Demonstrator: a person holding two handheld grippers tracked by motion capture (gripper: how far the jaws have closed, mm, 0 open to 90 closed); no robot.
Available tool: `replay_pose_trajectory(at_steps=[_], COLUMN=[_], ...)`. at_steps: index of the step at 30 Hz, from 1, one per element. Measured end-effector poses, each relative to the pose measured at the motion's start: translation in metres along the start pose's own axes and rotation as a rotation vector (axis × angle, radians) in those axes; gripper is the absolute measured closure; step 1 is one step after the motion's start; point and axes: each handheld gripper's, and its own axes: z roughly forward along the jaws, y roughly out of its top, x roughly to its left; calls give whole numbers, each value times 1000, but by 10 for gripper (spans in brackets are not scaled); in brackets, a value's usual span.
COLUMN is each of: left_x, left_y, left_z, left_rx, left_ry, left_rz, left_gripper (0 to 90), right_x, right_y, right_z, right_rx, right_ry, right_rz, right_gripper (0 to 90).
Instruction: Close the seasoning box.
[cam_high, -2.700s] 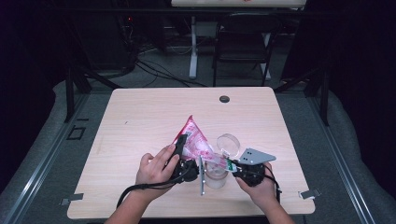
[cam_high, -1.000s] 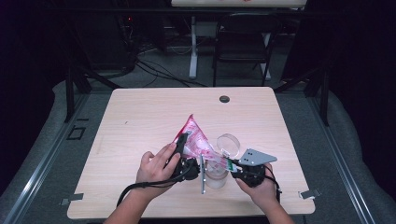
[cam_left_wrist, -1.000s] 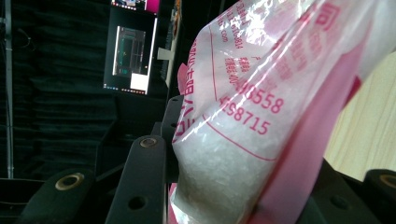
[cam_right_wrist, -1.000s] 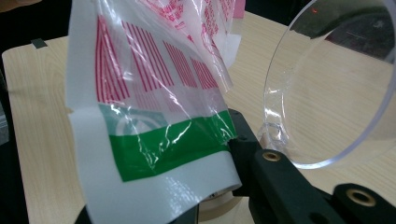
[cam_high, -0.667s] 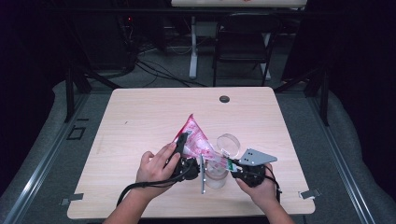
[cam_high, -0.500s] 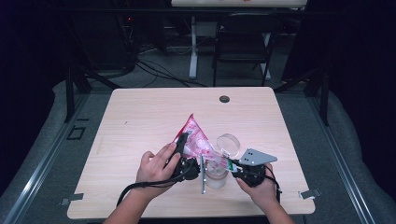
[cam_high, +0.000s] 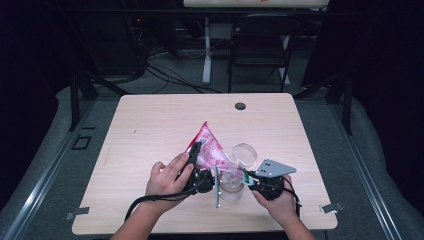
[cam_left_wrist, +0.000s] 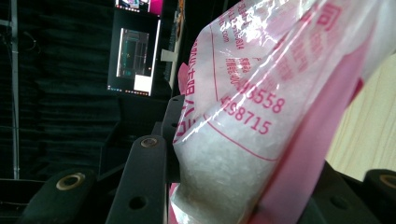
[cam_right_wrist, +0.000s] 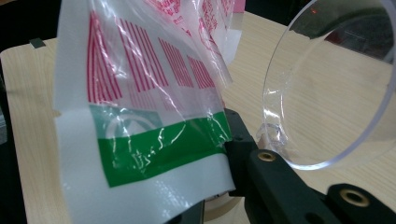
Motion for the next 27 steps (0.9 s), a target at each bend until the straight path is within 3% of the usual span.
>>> replay_pose_trajectory(at_steps=[27], left_x=[1], left_y=[2], left_z=[-1], left_rx=[-11], left_ry=[7], left_rz=[1], left_gripper=[668], right_x=[0], right_y=[0], right_z=[2], right_rx=[6], right_ry=[1], right_rz=[4], right_gripper=[900])
